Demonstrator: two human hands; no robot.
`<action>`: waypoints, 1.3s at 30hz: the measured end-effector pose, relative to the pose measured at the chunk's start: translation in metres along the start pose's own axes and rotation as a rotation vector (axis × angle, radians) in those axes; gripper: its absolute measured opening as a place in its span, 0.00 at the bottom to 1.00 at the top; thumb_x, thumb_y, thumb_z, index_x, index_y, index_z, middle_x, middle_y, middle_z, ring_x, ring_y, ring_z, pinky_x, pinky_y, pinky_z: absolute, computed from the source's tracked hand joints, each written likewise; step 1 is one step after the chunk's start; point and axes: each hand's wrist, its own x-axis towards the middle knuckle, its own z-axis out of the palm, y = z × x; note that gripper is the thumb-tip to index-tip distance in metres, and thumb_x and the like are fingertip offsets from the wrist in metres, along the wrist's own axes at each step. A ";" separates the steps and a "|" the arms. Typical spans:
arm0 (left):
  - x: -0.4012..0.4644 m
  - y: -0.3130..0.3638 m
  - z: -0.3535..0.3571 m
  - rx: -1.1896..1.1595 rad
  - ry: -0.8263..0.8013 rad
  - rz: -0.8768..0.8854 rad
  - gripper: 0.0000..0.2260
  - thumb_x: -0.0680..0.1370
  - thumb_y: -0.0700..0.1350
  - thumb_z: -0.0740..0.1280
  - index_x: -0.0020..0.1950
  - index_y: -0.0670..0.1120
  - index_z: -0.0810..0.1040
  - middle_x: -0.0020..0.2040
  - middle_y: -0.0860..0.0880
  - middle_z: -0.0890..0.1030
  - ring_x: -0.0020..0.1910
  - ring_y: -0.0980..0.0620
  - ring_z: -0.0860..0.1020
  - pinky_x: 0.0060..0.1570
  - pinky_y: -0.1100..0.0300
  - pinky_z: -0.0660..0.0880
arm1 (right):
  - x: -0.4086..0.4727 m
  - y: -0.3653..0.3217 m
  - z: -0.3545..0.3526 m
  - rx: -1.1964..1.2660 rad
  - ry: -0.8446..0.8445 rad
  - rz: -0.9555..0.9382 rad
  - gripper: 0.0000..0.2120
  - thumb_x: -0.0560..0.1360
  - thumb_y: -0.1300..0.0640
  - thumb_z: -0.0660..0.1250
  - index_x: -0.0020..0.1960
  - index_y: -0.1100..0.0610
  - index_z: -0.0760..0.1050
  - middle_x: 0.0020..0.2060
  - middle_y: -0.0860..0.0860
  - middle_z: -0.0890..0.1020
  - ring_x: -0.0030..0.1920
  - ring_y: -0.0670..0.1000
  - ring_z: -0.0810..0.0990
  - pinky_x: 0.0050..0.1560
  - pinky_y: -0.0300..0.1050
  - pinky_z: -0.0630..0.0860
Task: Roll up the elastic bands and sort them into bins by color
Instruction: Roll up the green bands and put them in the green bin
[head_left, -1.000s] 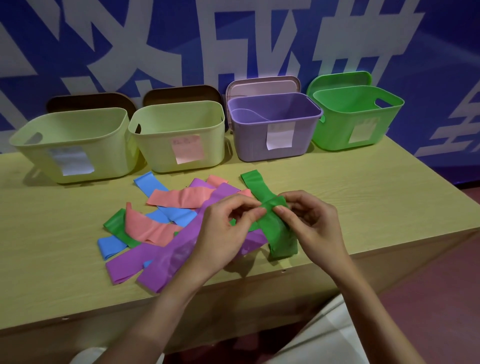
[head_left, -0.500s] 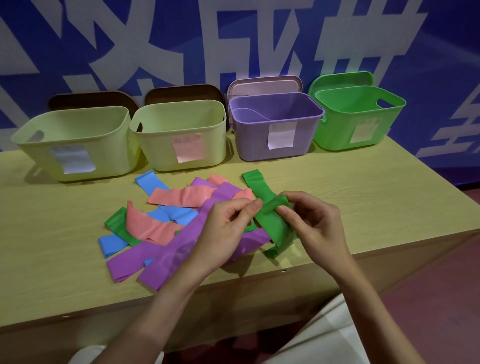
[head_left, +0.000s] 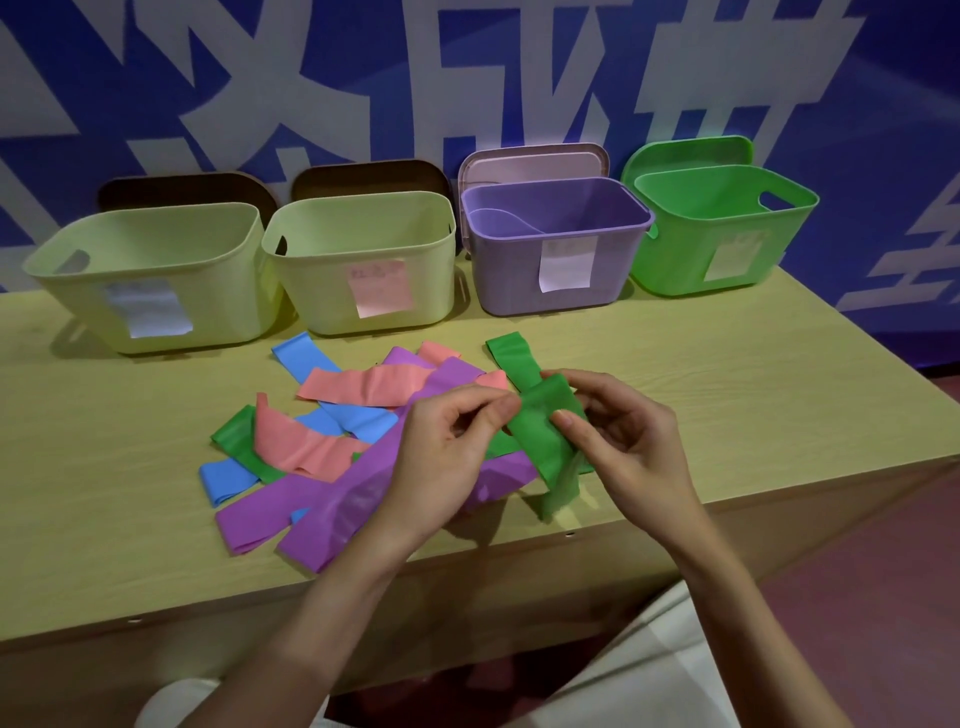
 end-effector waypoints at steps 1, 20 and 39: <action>0.000 0.001 0.000 -0.007 -0.022 -0.012 0.11 0.77 0.39 0.66 0.37 0.51 0.79 0.30 0.55 0.75 0.32 0.63 0.72 0.36 0.70 0.69 | 0.000 -0.001 0.000 0.003 -0.015 -0.008 0.13 0.75 0.61 0.69 0.59 0.56 0.78 0.50 0.54 0.84 0.52 0.54 0.83 0.52 0.46 0.79; -0.003 -0.006 -0.003 0.097 0.010 0.048 0.09 0.74 0.37 0.71 0.46 0.52 0.81 0.41 0.54 0.82 0.41 0.55 0.80 0.44 0.64 0.76 | 0.000 0.007 0.002 0.002 0.069 0.040 0.12 0.71 0.58 0.72 0.51 0.64 0.78 0.42 0.55 0.84 0.42 0.46 0.82 0.44 0.38 0.78; -0.005 -0.002 -0.012 0.061 -0.008 0.041 0.09 0.72 0.39 0.73 0.45 0.54 0.81 0.40 0.59 0.83 0.40 0.60 0.79 0.44 0.67 0.76 | 0.004 0.002 0.009 0.037 0.006 0.028 0.06 0.72 0.62 0.70 0.49 0.58 0.79 0.42 0.48 0.85 0.43 0.45 0.82 0.44 0.37 0.78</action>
